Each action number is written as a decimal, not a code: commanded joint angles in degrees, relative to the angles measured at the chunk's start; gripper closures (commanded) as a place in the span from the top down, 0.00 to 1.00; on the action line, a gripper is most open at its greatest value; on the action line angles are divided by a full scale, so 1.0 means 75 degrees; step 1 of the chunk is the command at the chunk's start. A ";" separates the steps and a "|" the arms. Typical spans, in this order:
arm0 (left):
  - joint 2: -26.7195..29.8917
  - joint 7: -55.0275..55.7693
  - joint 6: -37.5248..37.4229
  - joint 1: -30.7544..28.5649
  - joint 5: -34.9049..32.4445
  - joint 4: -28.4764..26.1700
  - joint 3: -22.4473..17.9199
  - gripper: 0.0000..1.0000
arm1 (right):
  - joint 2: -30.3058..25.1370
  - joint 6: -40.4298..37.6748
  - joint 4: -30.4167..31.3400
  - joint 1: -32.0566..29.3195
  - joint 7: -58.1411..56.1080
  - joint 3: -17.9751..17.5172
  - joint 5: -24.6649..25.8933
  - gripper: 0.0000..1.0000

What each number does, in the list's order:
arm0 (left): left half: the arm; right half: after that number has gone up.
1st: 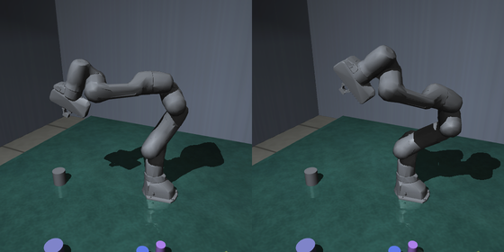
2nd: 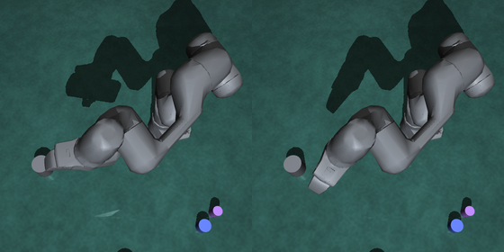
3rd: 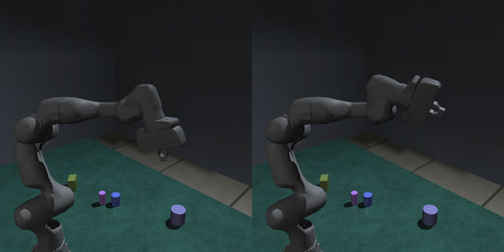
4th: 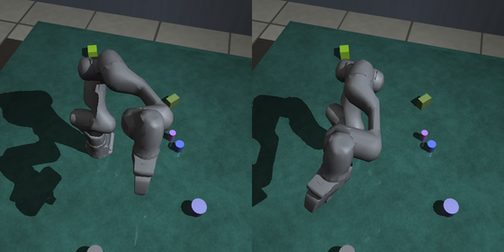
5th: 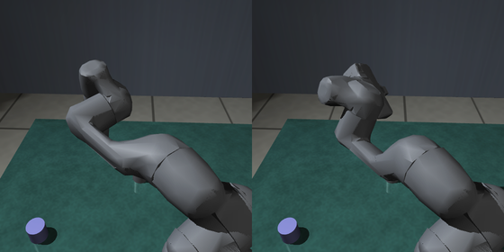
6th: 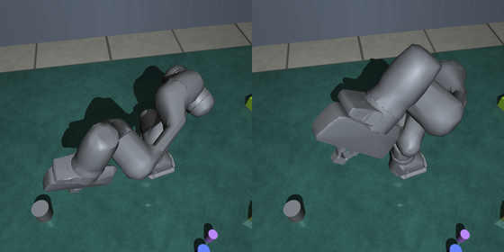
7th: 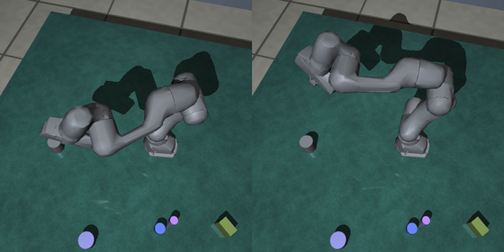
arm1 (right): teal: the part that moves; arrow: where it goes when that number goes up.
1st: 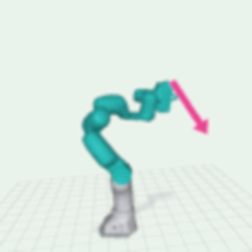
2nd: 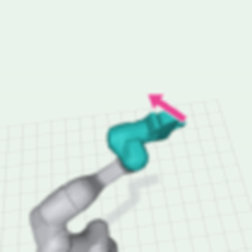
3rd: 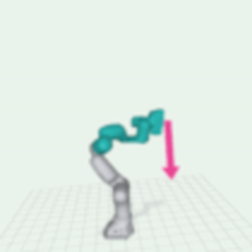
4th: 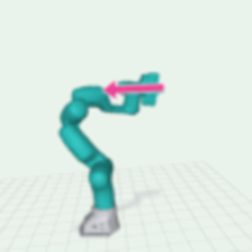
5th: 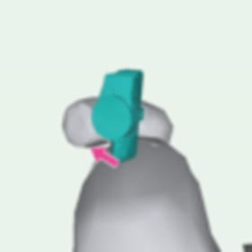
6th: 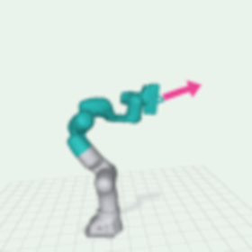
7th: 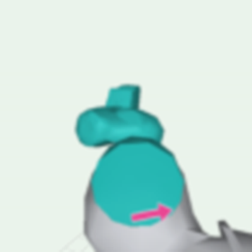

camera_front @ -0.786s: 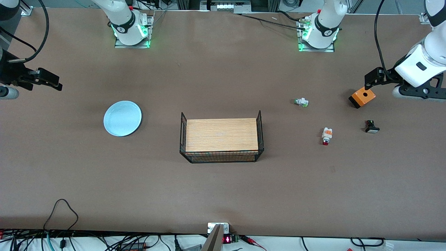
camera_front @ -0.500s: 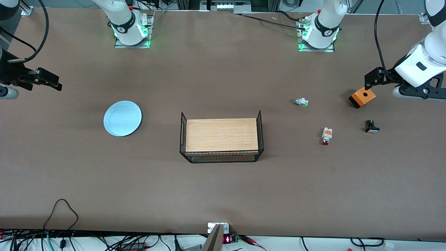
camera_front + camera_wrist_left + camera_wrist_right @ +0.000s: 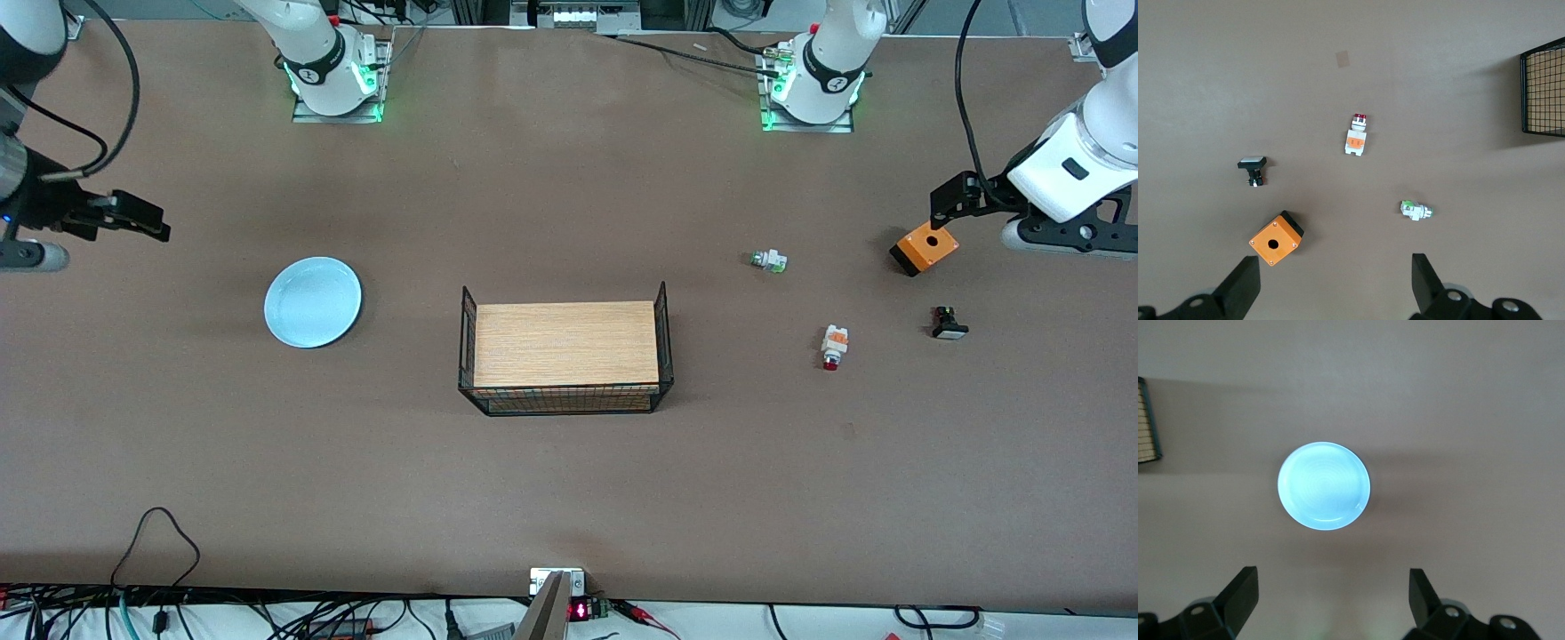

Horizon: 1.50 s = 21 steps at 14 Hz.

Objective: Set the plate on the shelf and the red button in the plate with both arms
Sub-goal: 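Move the right gripper toward the light-blue plate's rim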

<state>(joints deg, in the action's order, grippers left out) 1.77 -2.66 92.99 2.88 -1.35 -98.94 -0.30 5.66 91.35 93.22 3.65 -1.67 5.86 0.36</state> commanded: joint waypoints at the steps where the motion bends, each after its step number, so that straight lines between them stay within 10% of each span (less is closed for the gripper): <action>1: -0.0095 0.0097 -0.0199 0.0003 -0.0160 0.0231 0.0016 1.00 | 0.0650 0.0520 0.0015 -0.0065 0.0094 -0.0043 0.0442 1.00; 11: -0.0107 0.0085 -0.0199 -0.0009 -0.0160 0.0231 0.0005 1.00 | 0.2010 0.2513 0.1374 -0.0427 0.0130 -0.0019 0.0654 1.00; 21: -0.0107 0.0085 -0.0199 -0.0009 -0.0160 0.0231 -0.0007 1.00 | 0.1847 0.6156 0.4444 -0.0592 -0.0233 -0.0078 0.0608 1.00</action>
<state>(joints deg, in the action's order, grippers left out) 1.76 -2.66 92.83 2.86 -1.35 -98.94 -0.47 21.33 133.12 122.17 -0.26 -1.82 6.04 4.36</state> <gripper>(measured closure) 0.000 0.000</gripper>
